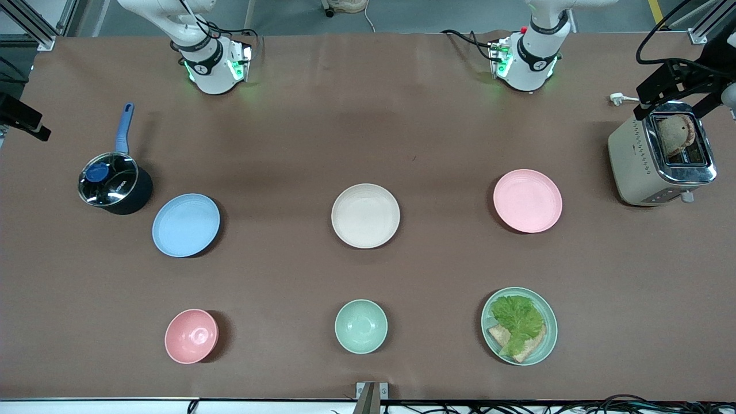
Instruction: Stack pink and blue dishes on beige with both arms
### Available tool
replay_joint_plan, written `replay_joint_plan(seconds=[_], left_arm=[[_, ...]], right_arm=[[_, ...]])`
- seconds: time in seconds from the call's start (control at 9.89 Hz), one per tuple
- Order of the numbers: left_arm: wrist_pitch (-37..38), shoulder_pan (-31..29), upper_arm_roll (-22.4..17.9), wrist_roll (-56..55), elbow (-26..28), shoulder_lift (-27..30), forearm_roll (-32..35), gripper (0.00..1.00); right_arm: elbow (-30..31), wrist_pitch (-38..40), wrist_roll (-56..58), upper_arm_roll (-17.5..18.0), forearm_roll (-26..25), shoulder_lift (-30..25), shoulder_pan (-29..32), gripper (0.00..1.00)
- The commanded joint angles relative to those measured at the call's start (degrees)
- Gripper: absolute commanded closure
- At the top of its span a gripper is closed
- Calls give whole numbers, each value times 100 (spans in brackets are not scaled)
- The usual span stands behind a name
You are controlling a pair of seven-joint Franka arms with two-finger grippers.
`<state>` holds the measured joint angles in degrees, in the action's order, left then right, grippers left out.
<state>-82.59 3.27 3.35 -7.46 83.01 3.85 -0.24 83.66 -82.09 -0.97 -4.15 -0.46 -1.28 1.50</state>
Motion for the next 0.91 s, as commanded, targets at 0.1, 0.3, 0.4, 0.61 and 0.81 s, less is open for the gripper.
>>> replay_joint_plan(seconds=[0.1, 0.3, 0.4, 0.61, 0.81], left_arm=[[41, 34, -1, 26, 225, 54, -108, 0], [32, 34, -10, -45, 225, 54, -170, 0], [41, 42, -19, -36, 242, 37, -161, 0], [23, 25, -54, -45, 390, 37, -161, 0], [-317, 51, -307, 139, 916, 36, -144, 1]], right_arm=[[-42, 36, 17, -24, 11, 5, -18, 0], [-42, 62, 35, -24, 11, 5, -18, 0], [-60, 53, 61, -24, -93, 22, -44, 0], [-51, 10, 149, -24, -33, 136, -1, 0], [62, -60, 351, -111, 683, 565, 366, 0]])
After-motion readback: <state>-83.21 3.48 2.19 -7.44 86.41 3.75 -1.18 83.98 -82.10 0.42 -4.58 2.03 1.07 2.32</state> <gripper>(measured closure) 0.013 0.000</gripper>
